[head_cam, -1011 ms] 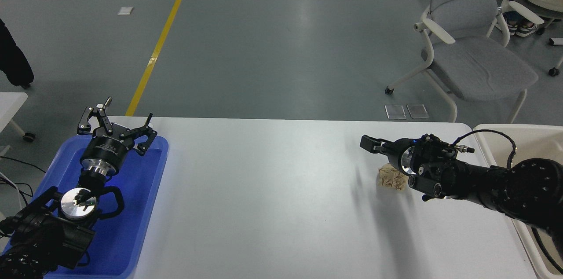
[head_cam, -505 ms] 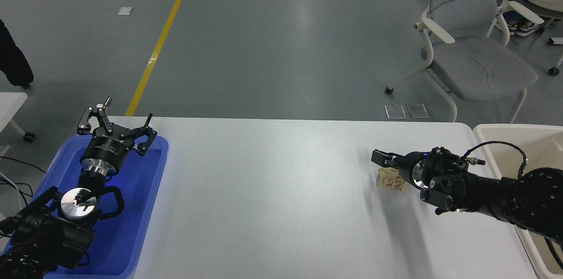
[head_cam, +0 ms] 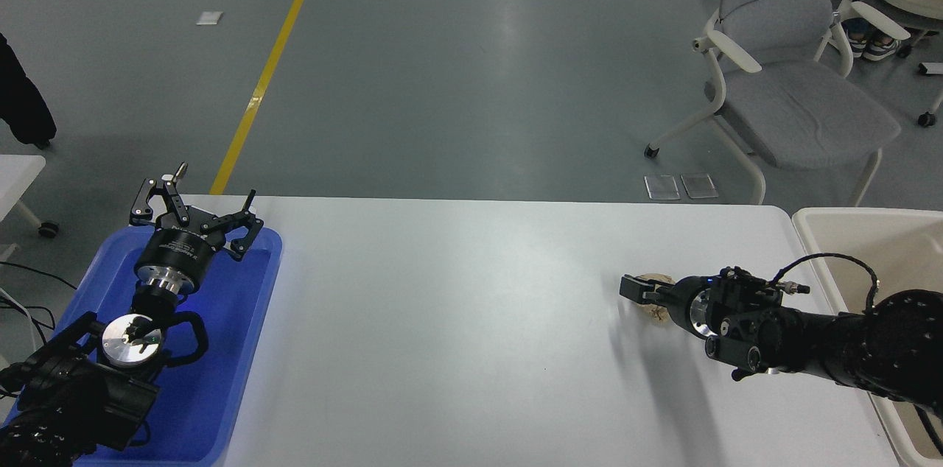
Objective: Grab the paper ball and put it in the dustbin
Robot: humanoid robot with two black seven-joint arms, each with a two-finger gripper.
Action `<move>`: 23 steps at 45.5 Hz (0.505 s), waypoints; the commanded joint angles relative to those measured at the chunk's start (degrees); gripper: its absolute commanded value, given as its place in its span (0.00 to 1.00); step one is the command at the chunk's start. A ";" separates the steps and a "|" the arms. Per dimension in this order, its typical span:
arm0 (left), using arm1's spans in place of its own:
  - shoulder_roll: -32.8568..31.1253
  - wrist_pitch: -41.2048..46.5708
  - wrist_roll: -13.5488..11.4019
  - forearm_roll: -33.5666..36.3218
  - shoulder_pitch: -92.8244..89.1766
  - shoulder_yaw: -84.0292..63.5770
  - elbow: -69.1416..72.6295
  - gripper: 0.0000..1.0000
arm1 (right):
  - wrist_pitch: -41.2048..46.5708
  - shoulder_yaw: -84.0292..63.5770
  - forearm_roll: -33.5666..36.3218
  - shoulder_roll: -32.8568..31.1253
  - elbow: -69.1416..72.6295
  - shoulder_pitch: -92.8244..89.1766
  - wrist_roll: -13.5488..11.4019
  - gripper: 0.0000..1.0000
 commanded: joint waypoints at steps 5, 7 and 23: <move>0.00 0.00 0.00 0.00 0.00 -0.07 0.00 1.00 | -2.86 -0.48 -4.81 -0.55 -0.02 -0.56 0.17 0.20; 0.00 0.00 0.00 0.00 0.00 -0.07 0.00 1.00 | -4.26 -1.09 -5.95 -0.55 -0.02 -0.48 0.17 0.08; 0.00 0.00 0.00 0.00 0.00 0.02 0.00 1.00 | -4.71 -2.15 -6.48 -5.46 4.19 5.40 0.70 0.00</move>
